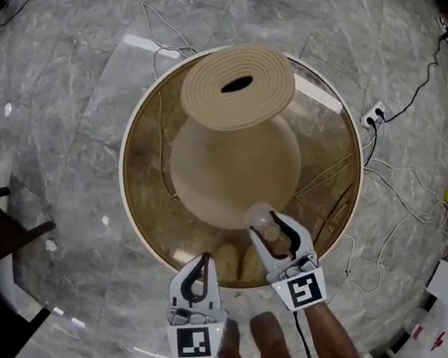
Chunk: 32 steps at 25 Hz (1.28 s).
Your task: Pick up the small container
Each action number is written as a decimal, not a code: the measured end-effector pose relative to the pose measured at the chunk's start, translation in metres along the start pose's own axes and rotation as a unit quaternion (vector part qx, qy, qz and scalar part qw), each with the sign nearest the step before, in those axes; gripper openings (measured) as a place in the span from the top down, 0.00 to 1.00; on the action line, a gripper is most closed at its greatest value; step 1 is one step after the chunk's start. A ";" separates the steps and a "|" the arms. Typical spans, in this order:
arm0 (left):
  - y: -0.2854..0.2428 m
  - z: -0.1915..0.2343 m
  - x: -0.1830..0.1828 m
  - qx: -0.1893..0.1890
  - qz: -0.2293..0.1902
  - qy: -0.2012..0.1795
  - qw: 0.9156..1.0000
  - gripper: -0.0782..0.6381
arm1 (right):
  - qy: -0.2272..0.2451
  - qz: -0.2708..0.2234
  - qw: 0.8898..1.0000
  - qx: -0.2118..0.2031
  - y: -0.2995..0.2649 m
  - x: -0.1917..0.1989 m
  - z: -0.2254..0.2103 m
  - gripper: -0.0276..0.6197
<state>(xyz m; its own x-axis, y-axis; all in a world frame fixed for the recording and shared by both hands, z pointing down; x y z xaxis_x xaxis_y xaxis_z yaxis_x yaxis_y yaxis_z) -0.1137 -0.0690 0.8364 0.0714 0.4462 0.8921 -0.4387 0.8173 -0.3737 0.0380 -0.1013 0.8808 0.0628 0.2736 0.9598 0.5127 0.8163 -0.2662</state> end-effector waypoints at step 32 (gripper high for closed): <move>0.008 -0.010 -0.060 0.005 -0.030 -0.030 0.999 0.87 | 0.047 0.000 0.999 0.006 0.013 -0.055 -0.010 0.77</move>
<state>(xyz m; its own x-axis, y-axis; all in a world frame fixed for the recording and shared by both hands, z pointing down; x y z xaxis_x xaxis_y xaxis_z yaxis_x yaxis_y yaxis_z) -0.1126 -0.0852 0.7777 0.0435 0.3742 0.9263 -0.4435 0.8381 -0.3177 0.0500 -0.1109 0.8255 0.1432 0.2241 0.9640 0.5020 0.8230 -0.2659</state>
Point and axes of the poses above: the fingertips, and each gripper's own axes: y backward along the fingers, z to its left, x out of its underside, the point moved 5 cm from there along y, backward along the fingers, and after that the axes turned 13 degrees about -z, right-handed, at the moved point
